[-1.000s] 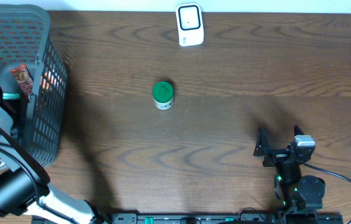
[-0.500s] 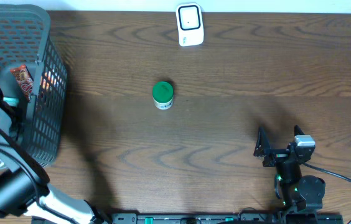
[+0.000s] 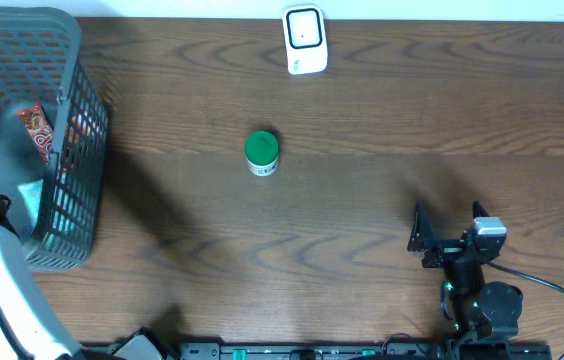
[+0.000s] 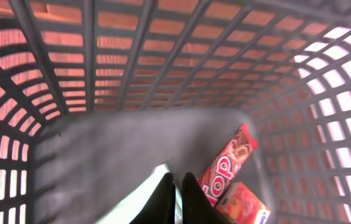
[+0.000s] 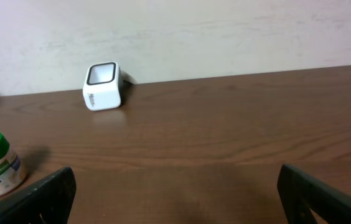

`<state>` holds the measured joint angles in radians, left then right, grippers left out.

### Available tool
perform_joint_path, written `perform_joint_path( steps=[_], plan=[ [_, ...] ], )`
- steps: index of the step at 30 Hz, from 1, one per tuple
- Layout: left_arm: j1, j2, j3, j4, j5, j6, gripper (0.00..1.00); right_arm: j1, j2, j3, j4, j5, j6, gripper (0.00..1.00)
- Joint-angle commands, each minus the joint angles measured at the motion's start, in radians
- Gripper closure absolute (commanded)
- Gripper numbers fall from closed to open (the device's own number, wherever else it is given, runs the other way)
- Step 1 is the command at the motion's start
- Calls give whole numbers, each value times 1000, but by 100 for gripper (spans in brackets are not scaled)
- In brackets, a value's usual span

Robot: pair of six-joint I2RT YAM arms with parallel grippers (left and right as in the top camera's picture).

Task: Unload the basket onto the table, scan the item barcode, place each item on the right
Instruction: 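Reach the left gripper into the basket toward the green wipes pack, then grasp the wipes pack edge with the left gripper and lift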

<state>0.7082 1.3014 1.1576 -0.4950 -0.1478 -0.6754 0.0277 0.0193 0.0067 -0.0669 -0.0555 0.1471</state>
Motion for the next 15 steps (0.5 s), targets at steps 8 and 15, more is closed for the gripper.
perform_joint_path(
  steps=[8,15],
  plan=[
    [2,115,6,-53,7,133,30,11,-1,-1,-4,1,-10,1],
    [-8,304,6,-78,89,239,11,11,-1,-1,-4,2,-10,1]
  ],
)
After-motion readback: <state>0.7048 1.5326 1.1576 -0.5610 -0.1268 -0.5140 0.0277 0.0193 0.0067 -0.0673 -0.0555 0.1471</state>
